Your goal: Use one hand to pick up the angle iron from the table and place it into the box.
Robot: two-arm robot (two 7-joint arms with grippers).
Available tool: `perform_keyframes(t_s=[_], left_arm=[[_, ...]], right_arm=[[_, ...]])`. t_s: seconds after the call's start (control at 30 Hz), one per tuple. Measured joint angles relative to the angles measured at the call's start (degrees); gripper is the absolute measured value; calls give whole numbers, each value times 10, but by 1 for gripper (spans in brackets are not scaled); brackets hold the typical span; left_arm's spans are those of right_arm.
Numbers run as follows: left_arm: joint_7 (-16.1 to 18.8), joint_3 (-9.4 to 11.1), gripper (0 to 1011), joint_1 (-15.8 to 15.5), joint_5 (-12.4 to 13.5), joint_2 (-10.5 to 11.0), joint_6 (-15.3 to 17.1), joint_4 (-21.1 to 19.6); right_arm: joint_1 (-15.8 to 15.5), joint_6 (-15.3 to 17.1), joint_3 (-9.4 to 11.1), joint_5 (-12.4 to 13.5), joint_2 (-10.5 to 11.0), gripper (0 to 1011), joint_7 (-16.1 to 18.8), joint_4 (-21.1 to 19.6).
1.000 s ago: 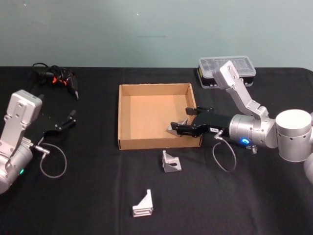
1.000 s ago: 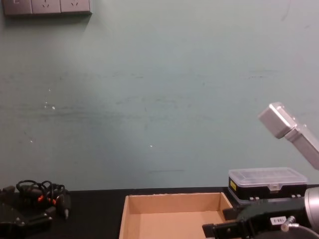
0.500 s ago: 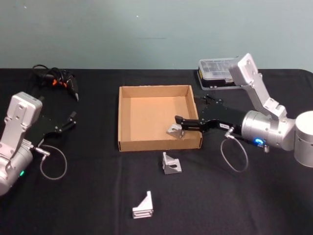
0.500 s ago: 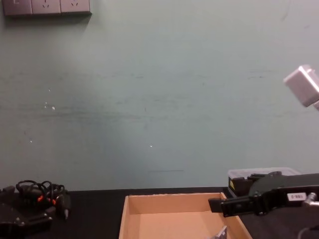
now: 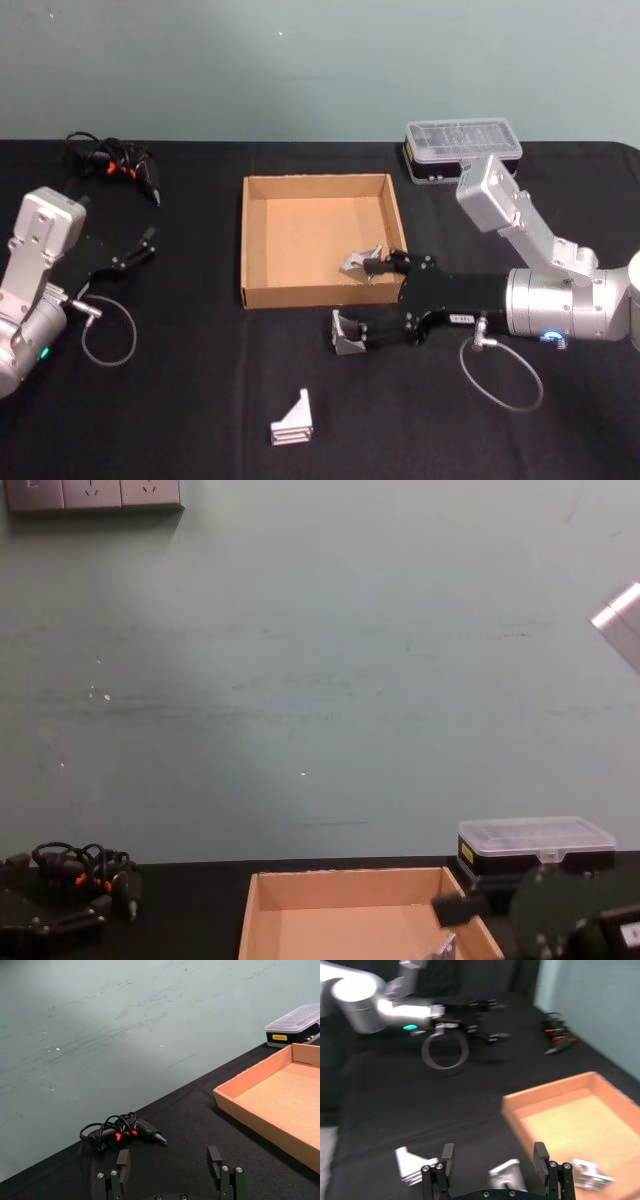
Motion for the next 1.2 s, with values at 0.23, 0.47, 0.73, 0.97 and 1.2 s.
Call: perform_keyframes(t_s=[0.23, 0.47, 0.73, 0.97, 1.2], left_arm=[[0, 0, 1011, 0, 0, 0, 0, 0], [0, 0, 1011, 0, 0, 0, 0, 0], [0, 0, 1011, 0, 0, 0, 0, 0], [0, 0, 1011, 0, 0, 0, 0, 0], [0, 0, 1011, 0, 0, 0, 0, 0]], right_arm=[[20, 6, -46, -6, 20, 1000, 60, -14], [46, 10, -97, -24, 12, 1000, 103, 21], [69, 7, -133, -33, -10, 1000, 123, 61], [87, 1, -154, -36, -26, 1000, 127, 81], [101, -2, -170, -36, -36, 1000, 129, 95]])
